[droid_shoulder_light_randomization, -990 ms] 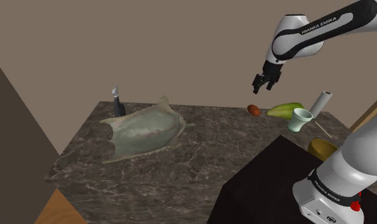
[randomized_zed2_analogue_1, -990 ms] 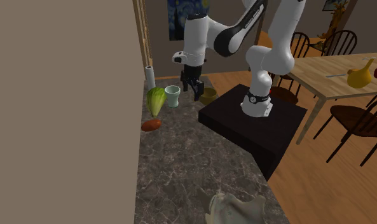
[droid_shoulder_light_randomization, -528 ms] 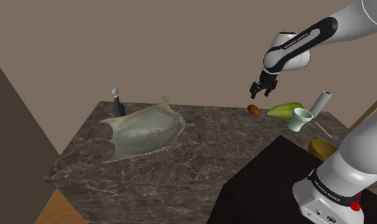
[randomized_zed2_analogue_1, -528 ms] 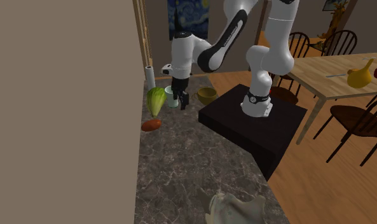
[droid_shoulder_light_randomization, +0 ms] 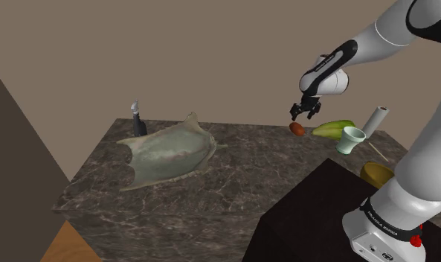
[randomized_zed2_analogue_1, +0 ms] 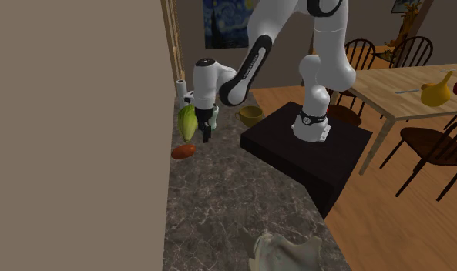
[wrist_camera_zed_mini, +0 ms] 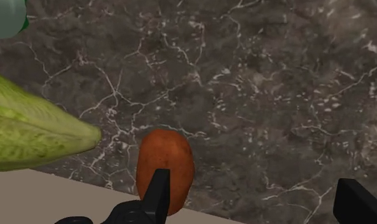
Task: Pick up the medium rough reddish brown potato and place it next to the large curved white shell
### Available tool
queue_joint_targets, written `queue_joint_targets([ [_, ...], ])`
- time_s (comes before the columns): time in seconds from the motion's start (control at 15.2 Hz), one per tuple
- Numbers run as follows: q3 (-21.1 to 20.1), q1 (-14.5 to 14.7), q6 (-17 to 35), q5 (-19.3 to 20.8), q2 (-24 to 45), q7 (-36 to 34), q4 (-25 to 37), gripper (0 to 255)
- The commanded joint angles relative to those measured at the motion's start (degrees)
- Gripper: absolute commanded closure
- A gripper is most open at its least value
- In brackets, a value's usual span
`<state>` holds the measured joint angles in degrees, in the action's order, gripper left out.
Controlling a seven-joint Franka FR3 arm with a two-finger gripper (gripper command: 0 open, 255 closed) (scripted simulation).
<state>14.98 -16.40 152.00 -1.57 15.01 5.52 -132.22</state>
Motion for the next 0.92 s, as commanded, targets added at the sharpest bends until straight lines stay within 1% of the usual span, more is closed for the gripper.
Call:
queue_joint_targets([
  [0.0, -0.2, -1.5, 1.9, -2.0, 4.3, 0.8, 2.6, 0],
  [0.46, -2.0, -7.5, 6.1, -7.4, 18.4, 2.1, 13.4, 0],
  [0.86, -3.3, -9.2, 8.3, -8.6, 23.5, 2.7, 16.3, 0],
])
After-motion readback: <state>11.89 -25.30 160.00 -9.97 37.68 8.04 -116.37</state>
